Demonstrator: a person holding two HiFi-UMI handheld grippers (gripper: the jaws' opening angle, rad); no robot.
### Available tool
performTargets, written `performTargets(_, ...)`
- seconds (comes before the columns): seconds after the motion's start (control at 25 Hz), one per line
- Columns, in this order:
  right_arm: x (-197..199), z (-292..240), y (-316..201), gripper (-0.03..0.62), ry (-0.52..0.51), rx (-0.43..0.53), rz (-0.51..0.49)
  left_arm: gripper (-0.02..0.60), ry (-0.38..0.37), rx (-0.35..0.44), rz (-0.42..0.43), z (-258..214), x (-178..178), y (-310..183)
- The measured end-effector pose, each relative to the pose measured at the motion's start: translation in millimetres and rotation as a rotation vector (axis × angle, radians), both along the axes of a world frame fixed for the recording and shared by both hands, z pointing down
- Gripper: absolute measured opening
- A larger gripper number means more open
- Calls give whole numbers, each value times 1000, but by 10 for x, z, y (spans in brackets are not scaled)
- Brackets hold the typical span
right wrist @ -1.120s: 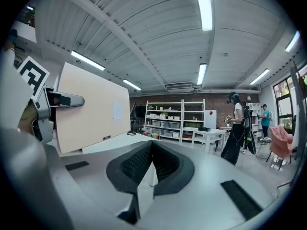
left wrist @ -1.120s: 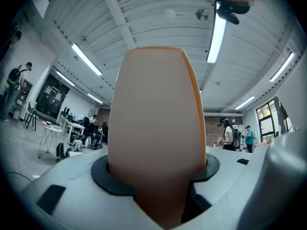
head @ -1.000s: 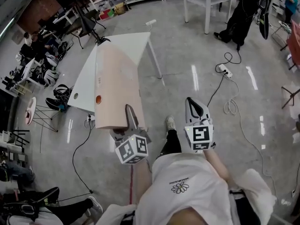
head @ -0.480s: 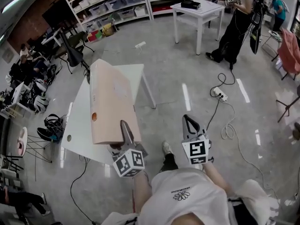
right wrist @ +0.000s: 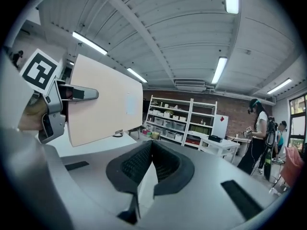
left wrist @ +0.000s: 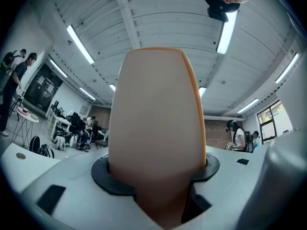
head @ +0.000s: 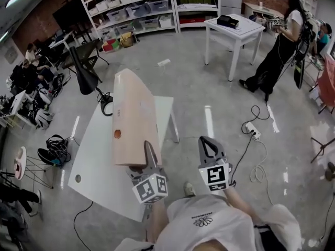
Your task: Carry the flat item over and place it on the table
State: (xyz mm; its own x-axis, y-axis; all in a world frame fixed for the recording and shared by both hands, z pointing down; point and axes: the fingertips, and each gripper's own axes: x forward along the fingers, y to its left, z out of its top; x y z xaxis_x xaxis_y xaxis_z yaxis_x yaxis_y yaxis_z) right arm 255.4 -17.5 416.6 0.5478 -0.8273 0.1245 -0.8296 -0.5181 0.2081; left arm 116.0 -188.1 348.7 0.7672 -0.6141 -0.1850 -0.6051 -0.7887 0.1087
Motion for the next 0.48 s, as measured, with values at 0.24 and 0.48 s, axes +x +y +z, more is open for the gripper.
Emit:
performTargets(0.24, 109, -70, -600, 12, -46, 26, -65, 296, 8, 2, -40, -152, 142, -404)
performTargets(0.48, -72, -35, -1175, 12, -56, 60, -196, 296, -55, 42, -165, -106, -157, -614)
